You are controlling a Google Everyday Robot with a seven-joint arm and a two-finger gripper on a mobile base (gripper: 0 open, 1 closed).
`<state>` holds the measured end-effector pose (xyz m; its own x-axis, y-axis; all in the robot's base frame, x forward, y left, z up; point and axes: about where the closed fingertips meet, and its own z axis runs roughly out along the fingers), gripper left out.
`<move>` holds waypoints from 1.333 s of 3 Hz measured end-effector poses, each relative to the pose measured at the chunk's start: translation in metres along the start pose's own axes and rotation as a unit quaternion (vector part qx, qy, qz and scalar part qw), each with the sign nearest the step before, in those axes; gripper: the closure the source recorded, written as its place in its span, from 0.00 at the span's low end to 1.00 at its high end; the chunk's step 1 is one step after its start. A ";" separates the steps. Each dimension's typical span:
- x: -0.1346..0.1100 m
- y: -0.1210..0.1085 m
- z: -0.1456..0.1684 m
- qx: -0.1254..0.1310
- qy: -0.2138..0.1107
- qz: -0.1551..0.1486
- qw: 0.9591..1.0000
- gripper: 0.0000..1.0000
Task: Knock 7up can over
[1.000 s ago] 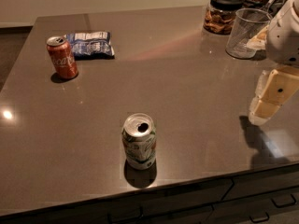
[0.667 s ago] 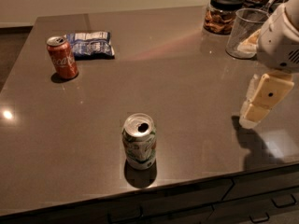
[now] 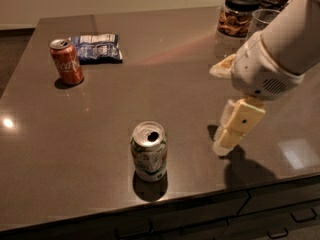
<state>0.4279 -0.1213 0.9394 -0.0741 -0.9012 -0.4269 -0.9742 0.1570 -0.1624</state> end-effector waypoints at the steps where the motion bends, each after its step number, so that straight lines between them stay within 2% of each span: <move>1: -0.023 0.017 0.023 -0.044 -0.039 -0.010 0.998 0.00; 2: -0.048 0.035 0.046 -0.082 -0.079 -0.027 0.993 0.00; 3: -0.070 0.047 0.062 -0.102 -0.122 -0.039 0.987 0.00; 4: -0.090 0.054 0.072 -0.111 -0.157 -0.045 0.980 0.00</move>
Offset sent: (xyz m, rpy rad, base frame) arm -0.0335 0.1089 -0.0441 0.2604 0.1670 0.2412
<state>0.3972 -0.0030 0.9050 0.0499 -0.7337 -0.6776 -0.9987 -0.0413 -0.0289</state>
